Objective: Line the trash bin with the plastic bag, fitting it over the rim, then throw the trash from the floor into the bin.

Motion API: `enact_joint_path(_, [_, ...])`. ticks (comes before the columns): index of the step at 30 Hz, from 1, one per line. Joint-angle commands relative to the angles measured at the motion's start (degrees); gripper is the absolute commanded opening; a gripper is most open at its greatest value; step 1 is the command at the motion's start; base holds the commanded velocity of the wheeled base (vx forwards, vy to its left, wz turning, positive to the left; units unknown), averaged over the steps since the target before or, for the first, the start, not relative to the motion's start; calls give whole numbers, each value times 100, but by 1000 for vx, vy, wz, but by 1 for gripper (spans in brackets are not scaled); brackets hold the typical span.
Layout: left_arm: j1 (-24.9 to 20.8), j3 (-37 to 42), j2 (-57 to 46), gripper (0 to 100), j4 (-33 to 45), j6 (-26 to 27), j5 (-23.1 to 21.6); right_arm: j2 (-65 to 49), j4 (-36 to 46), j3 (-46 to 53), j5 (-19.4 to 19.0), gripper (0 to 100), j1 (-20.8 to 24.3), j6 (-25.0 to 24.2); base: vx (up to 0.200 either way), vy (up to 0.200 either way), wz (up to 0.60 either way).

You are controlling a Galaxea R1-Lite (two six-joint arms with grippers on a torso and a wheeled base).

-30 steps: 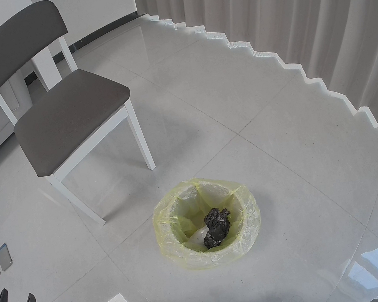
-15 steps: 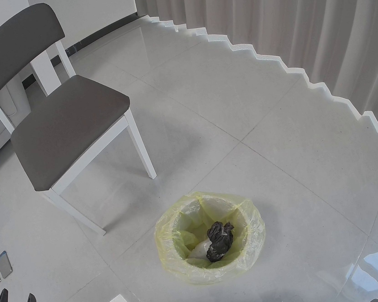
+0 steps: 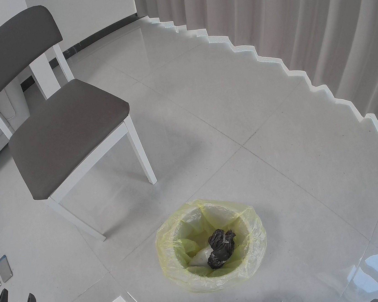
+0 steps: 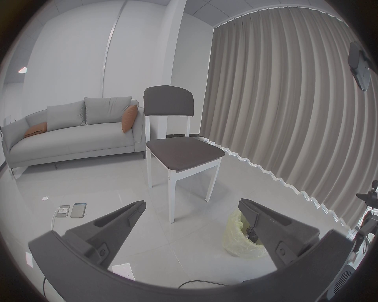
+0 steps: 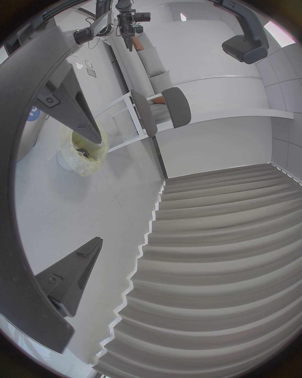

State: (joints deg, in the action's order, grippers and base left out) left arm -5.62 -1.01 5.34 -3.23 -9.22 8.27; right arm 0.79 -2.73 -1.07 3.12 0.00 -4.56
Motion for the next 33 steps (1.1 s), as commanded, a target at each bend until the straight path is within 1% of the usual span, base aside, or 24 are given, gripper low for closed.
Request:
enact_joint_path(1, [-1,92,20,100,-2,-10,8,-79,-8,46,171,100,0,8,0,0,0])
enact_joint_path(3, [-1,92,20,100,-2,-1,8,-79,27,37,110,100,0,8,0,0,0])
enact_joint_path(5, [-1,92,20,100,-2,8,8,-79,159,2,-321,100,9,8,0,0,0])
enact_joint_path(6, [-1,92,20,100,-2,8,8,-79,212,-16,-470,100,9,16,0,0,0])
enact_joint_path(7, [-1,92,20,100,-2,8,8,-79,238,-25,-602,100,9,25,0,0,0])
enact_joint_path(8, [-1,92,20,100,-2,8,8,-79,238,-25,-602,100,9,25,0,0,0])
enact_joint_path(9, [-1,92,20,100,-2,8,8,-79,247,-33,-725,100,9,131,0,0,0])
enact_joint_path(13, [-1,92,20,100,-2,16,8,-79,238,-33,-778,100,9,368,0,0,0])
enact_joint_path(14, [-1,92,20,100,-2,16,8,-79,141,2,-787,100,9,658,0,0,0])
enact_joint_path(15, [-1,92,20,100,-2,16,8,-79,88,28,-787,100,9,825,0,0,0])
enact_joint_path(17, [-1,92,20,100,-2,16,0,-79,45,37,-787,100,9,869,0,0,0])
enact_joint_path(19, [-1,92,20,100,-2,8,8,-70,1,55,-620,100,9,834,0,0,0])
enact_joint_path(20, [-1,92,20,100,-2,8,8,-70,1,55,-620,100,9,834,0,0,0])
enact_joint_path(21, [-1,92,20,100,-2,-1,8,-79,-202,107,-128,100,9,816,0,0,0])
enact_joint_path(23, [-1,92,20,100,-2,-1,8,-79,-219,107,119,100,9,816,0,0,0])
enact_joint_path(31, [8,92,20,100,-2,-36,35,-79,-166,107,13,100,9,597,0,0,0])
enact_joint_path(33, [8,92,20,100,-2,-72,44,-79,36,63,-409,100,9,579,0,0,0])
